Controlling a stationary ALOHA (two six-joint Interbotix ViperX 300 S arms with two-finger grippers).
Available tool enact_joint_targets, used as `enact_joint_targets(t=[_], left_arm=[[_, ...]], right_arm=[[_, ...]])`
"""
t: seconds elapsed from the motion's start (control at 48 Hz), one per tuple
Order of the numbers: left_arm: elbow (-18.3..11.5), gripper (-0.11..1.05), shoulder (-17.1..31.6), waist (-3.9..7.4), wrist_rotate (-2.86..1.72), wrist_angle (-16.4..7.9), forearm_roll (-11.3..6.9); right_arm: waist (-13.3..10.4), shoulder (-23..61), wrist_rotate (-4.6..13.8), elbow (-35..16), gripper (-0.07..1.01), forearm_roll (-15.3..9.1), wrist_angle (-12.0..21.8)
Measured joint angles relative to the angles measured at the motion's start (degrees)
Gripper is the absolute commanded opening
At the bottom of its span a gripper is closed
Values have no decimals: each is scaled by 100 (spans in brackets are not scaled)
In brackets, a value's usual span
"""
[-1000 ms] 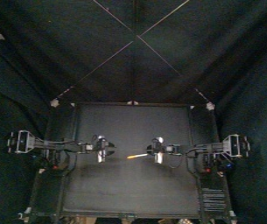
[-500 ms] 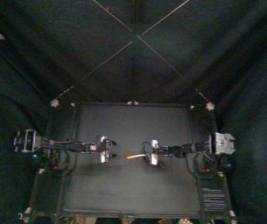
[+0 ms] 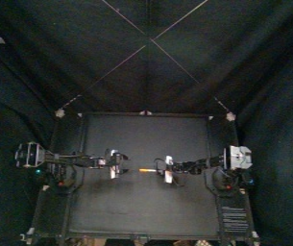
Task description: Uncap the pen
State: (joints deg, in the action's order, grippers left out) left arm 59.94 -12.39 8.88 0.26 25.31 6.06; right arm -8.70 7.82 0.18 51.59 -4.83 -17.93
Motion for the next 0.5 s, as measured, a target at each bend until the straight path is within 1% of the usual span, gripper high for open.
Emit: enact_joint_targets(t=[0.021, 0.042, 0.104, 0.146, 0.208, 0.229, 0.271, 0.292, 0.333, 0.417, 0.5], left_arm=[[-9, 92, 0, 0, -18, 0, 9], [-18, 92, 9, 0, -9, 0, 9], [-70, 92, 9, 0, -18, -26, -9], [-114, 92, 9, -9, -18, -53, -18], [-202, 92, 0, -9, -18, -149, -70], [-220, 92, 0, -9, -26, -193, -79], [-290, 92, 9, -18, -9, -316, -132], [-334, 92, 9, -18, -9, -387, -158], [-404, 92, 18, -26, -26, -536, -202], [-545, 92, 79, -26, -18, -809, -272], [-615, 92, 149, -35, -18, -949, -325]], right_arm=[[0, 0, -18, -18, 54, -9, 26], [0, -18, -18, -35, 54, -9, 44], [0, -88, -44, -88, 54, -9, 88], [0, -158, -26, -149, 54, -9, 114], [0, -334, -88, -272, 54, -26, 176], [0, -387, -70, -316, 54, -44, 229], [0, -510, -44, -413, 54, -88, 325], [0, -554, -44, -457, 54, -123, 369], [0, -650, -62, -554, 54, -167, 466], [0, -729, -26, -686, 54, -272, 659], [0, -738, -44, -773, 54, -343, 826]])
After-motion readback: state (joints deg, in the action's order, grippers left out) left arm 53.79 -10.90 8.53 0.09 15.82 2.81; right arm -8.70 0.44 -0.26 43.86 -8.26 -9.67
